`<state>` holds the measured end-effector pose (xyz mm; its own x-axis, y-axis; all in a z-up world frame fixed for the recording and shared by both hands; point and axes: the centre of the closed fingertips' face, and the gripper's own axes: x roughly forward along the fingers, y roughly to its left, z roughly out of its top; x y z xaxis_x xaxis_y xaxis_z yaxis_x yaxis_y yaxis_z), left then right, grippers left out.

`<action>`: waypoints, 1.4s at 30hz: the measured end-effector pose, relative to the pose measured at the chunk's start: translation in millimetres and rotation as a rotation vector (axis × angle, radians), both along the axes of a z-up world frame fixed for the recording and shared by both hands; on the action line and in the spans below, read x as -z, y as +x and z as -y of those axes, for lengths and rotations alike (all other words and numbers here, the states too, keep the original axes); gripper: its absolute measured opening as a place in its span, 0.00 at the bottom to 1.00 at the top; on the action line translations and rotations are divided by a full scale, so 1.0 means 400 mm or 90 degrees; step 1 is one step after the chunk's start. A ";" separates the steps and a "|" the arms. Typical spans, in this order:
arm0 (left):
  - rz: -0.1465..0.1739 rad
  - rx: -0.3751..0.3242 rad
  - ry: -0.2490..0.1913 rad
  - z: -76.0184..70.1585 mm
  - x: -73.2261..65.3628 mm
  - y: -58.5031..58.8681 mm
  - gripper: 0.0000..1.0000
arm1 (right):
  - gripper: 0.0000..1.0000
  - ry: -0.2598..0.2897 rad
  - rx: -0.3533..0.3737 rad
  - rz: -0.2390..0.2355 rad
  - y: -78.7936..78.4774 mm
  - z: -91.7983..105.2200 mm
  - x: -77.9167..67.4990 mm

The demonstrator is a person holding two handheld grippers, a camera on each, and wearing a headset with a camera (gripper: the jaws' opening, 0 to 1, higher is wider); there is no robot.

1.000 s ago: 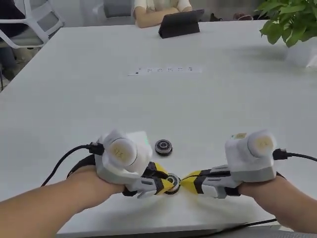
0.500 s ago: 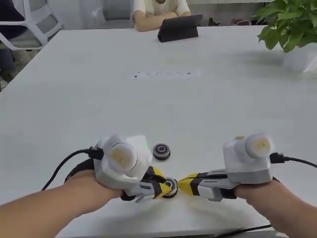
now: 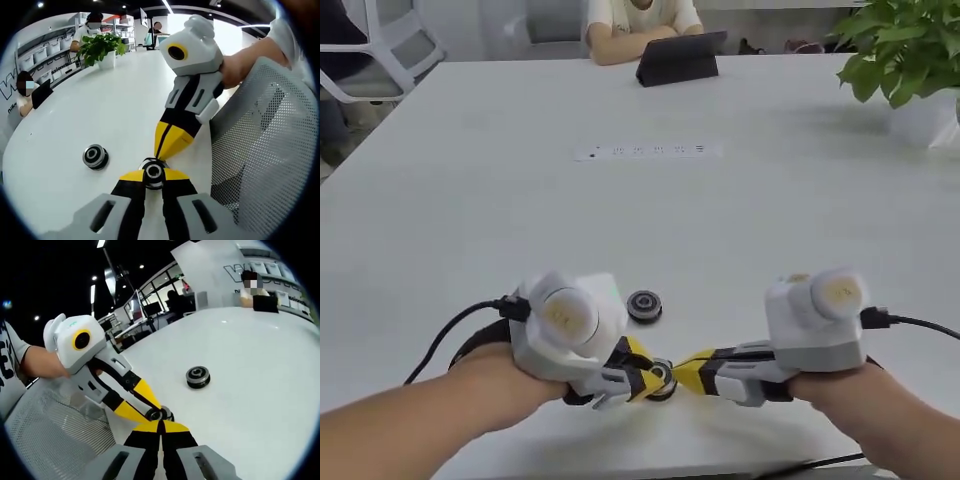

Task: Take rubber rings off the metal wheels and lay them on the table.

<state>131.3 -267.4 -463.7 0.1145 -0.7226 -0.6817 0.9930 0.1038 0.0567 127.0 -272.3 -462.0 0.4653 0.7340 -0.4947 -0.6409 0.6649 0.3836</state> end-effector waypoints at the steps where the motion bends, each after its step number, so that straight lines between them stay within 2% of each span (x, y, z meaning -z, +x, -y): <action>1: 0.000 0.000 0.000 0.000 0.000 0.000 0.06 | 0.00 0.000 -0.001 0.001 0.000 -0.001 0.000; 23: -0.002 0.005 0.002 -0.001 0.000 -0.004 0.06 | 0.00 0.016 -0.025 0.010 -0.011 -0.025 -0.014; 24: -0.002 0.005 0.002 -0.001 0.000 -0.004 0.06 | 0.00 0.018 -0.029 0.011 -0.013 -0.028 -0.015; 25: -0.002 0.005 0.002 -0.001 0.000 -0.004 0.06 | 0.00 0.066 -0.045 0.019 -0.020 -0.053 -0.043; 26: 0.000 0.006 0.001 -0.001 -0.001 -0.004 0.06 | 0.00 0.061 -0.039 0.022 -0.016 -0.047 -0.047; 28: -0.001 0.005 0.001 -0.001 -0.001 -0.004 0.06 | 0.00 0.024 -0.050 0.028 -0.017 -0.042 -0.032; 29: -0.002 0.004 0.001 -0.002 -0.001 -0.005 0.06 | 0.00 0.033 -0.047 0.025 -0.016 -0.046 -0.034; 33: 0.000 0.003 0.000 -0.001 -0.003 -0.006 0.07 | 0.00 0.033 -0.037 0.023 -0.011 -0.037 -0.028; 42: 0.005 0.009 -0.002 0.001 -0.005 -0.006 0.07 | 0.00 0.012 -0.024 0.017 -0.005 -0.017 -0.011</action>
<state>129.0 -267.8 -461.8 0.1094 -0.7259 -0.6791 0.9939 0.0894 0.0645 124.8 -265.3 -457.8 0.4497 0.7610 -0.4677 -0.6761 0.6322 0.3785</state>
